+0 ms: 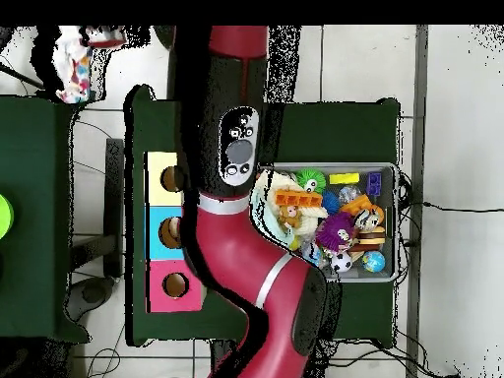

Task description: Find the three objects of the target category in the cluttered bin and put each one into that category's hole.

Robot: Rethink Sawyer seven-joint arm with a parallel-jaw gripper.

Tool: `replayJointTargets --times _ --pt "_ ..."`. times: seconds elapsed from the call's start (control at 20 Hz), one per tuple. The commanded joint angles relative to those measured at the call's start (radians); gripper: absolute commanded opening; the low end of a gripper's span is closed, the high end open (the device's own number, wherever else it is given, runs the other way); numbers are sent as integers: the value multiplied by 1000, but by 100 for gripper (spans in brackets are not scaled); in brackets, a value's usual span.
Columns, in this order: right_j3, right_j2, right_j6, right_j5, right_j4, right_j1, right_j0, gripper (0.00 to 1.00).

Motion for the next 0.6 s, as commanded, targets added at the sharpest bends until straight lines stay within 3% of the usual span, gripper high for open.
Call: replayJointTargets --times 0.05,0.25,0.6 --pt "244 -309 737 105 187 102 -88 0" --pt "290 -377 825 75 275 73 -106 0" --pt "290 -502 917 3 420 -7 -106 0"
